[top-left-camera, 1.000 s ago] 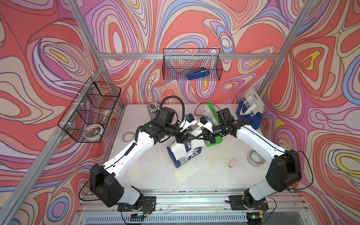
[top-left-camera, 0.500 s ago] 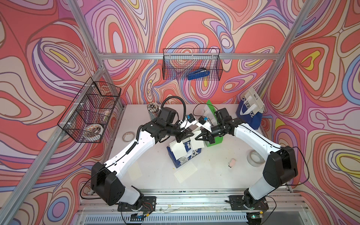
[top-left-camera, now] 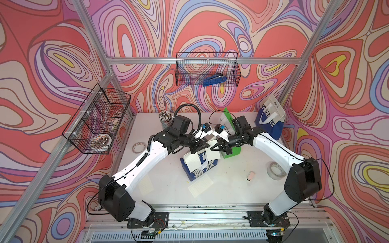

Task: Staple the receipts to the bags
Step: Hold the receipt from the takeout bag.

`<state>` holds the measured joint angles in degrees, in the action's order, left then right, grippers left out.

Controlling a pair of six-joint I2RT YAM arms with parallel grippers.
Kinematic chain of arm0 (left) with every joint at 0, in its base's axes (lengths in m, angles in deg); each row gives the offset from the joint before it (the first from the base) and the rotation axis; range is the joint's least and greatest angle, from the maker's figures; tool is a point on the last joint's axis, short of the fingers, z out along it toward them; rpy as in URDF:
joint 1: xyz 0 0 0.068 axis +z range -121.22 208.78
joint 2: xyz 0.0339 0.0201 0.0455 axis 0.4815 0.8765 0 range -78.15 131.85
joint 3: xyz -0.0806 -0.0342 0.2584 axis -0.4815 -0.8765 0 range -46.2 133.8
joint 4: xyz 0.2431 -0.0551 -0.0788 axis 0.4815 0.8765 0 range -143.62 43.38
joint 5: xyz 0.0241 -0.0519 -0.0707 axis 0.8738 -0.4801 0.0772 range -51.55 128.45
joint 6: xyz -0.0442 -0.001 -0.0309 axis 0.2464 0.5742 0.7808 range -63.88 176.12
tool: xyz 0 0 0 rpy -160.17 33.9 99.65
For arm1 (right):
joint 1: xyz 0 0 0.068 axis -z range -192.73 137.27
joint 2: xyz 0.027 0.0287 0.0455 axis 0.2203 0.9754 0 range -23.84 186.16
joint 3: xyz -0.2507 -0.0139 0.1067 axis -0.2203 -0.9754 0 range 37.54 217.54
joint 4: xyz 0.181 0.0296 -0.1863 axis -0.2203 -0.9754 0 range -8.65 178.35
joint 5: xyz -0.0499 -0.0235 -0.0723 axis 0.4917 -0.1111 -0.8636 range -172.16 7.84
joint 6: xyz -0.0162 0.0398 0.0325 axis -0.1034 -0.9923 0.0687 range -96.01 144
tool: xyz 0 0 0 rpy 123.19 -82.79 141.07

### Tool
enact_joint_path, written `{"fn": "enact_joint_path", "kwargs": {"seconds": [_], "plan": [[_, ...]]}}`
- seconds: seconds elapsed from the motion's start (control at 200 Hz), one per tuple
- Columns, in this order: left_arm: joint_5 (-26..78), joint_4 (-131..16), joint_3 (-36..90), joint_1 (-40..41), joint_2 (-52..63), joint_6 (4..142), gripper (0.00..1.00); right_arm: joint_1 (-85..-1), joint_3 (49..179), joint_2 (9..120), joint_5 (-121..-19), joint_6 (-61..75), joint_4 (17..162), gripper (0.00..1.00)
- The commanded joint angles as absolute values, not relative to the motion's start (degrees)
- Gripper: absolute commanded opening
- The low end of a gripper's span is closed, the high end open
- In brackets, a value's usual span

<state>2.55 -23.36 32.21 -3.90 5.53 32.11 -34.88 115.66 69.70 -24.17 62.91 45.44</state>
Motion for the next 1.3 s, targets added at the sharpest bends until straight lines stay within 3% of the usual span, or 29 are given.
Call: {"fn": "enact_joint_path", "kwargs": {"seconds": [0.0, 0.13, 0.24, 0.401, 0.526, 0.631, 0.676, 1.032, 1.067, 1.077, 1.087, 1.092, 1.102, 1.292], "plan": [[2.05, -21.81, 33.78, -4.36, 6.5, 30.5, 0.29, -34.6, 117.34, 69.79, -22.74, 62.63, 45.1, 0.0], [2.24, -21.8, 33.76, -4.41, 6.5, 29.92, 0.22, -34.61, 117.43, 69.72, -22.75, 62.57, 45.09, 0.0], [2.33, -21.95, 33.7, -4.35, 6.28, 29.51, 0.06, -34.57, 117.3, 69.95, -23.33, 62.48, 45.1, 0.0], [3.14, -21.71, 33.52, -4.35, 5.92, 28.96, 0.0, -34.6, 116.81, 69.89, -24.75, 61.33, 46.09, 0.0], [3.67, -22.06, 33.19, -4.35, 5.66, 28.87, 0.0, -34.61, 114.17, 68.11, -27.79, 57.72, 50.23, 0.0], [4.08, -22.56, 33.12, -4.35, 5.26, 29.71, 0.0, -34.55, 108.38, 64.94, -29.14, 52.04, 57.96, 0.2], [4.48, -22.84, 32.93, -4.34, 4.94, 30.27, 0.0, -34.57, 105.17, 63.22, -29.97, 48.73, 62.46, 0.23], [7.17, -26.56, 29.92, -4.35, 1.62, 31.58, 0.0, -34.65, 89.22, 47.67, -40.18, 36.28, 75.9, 0.27], [7.69, -26.63, 29.92, -4.35, 1.54, 31.52, 0.0, -34.68, 87.5, 45.33, -42.58, 34.71, 76.97, 0.4], [7.82, -26.7, 29.92, -4.35, 1.56, 31.51, 0.0, -34.69, 86.98, 44.61, -43.29, 34.43, 77.11, 0.52], [8.03, -26.72, 29.92, -4.35, 1.52, 31.51, 0.0, -34.7, 86.59, 43.97, -43.99, 34.18, 77.22, 0.81], [8.17, -26.72, 29.92, -4.35, 1.5, 31.47, 0.0, -34.65, 86.45, 43.55, -44.36, 34.06, 77.25, 0.89], [8.21, -26.79, 29.92, -4.35, 1.48, 31.39, 0.0, -34.62, 86.06, 42.73, -45.18, 33.89, 77.27, 0.96], [11.19, -25.93, 30.21, -4.35, 0.39, 27.44, 0.0, -34.63, 80.71, 26.89, -68.76, 17.47, 77.73, 0.99]]}}
